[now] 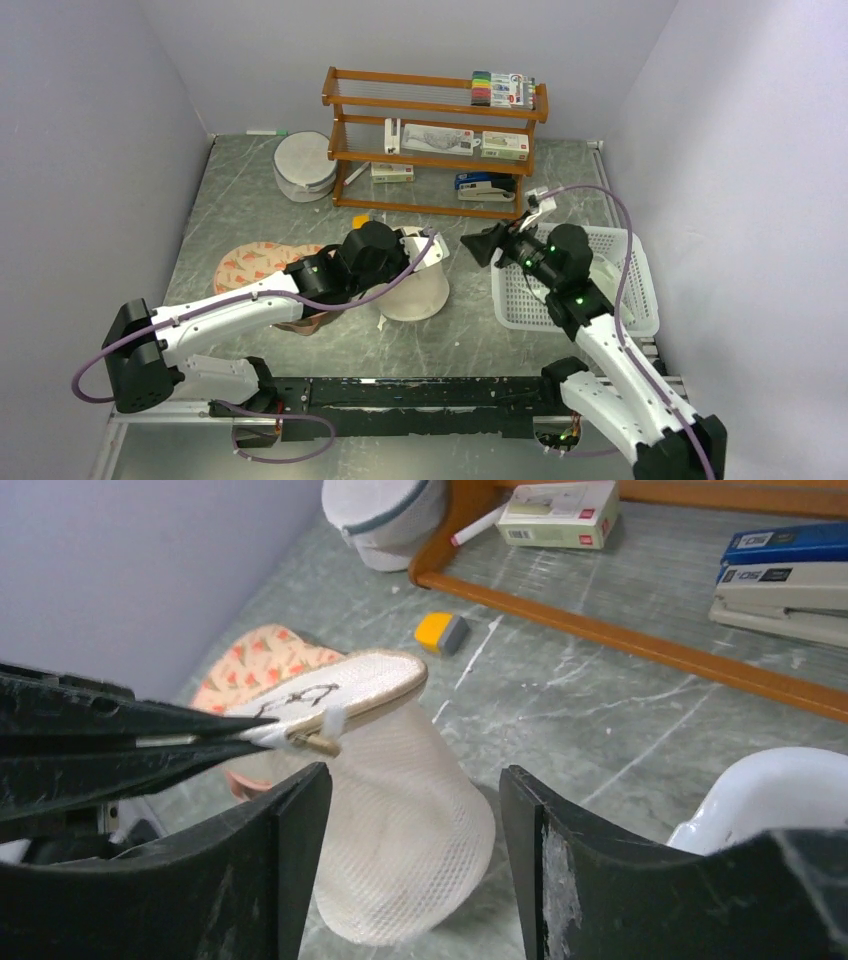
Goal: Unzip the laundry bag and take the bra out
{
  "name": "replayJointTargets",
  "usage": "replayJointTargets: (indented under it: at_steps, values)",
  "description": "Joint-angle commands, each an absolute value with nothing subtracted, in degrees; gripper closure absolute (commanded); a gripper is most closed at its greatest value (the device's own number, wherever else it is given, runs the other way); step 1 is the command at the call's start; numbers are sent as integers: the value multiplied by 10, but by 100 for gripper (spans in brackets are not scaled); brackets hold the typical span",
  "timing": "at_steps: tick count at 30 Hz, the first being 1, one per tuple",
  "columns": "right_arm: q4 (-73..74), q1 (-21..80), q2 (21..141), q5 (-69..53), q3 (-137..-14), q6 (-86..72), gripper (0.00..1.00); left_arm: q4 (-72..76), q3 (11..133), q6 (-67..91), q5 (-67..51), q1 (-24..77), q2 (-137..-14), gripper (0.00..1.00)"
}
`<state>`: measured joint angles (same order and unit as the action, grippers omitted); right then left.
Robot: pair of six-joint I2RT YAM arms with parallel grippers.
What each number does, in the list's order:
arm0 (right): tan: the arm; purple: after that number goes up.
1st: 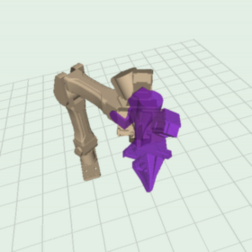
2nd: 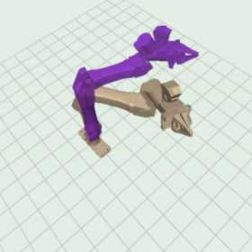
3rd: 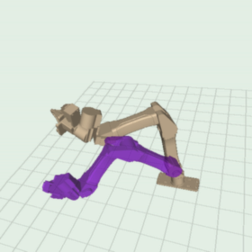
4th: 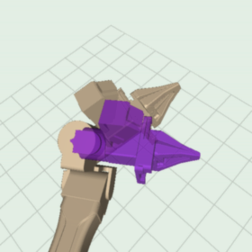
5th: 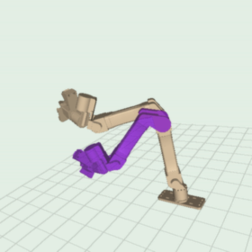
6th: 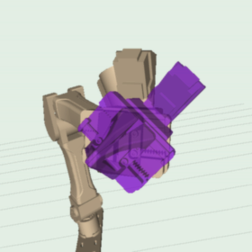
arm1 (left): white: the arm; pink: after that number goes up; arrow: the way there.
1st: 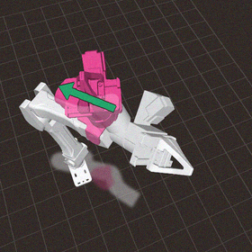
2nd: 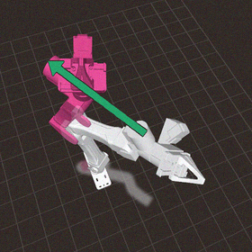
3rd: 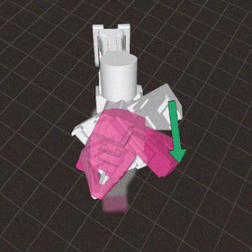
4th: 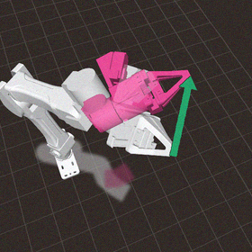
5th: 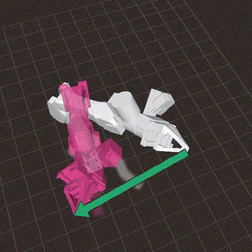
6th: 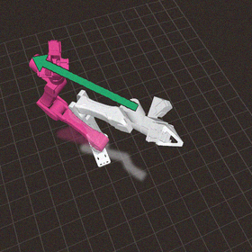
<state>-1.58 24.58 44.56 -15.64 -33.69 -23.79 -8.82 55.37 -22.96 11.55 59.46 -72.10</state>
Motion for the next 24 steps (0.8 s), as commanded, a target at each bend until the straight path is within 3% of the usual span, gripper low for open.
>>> replayJointTargets:
  at_steps: [1, 13, 24]
  values:
    - [-210, 149, 505, -457, -293, -345, 39, -59, 555, -235, 96, 596, -711, 93]
    - [-358, 148, 644, -580, -298, -387, 55, -117, 603, -218, 36, 596, -753, 93]
    - [-412, 153, 683, -584, -275, -405, 68, -117, 606, -215, 36, 596, -757, 93]
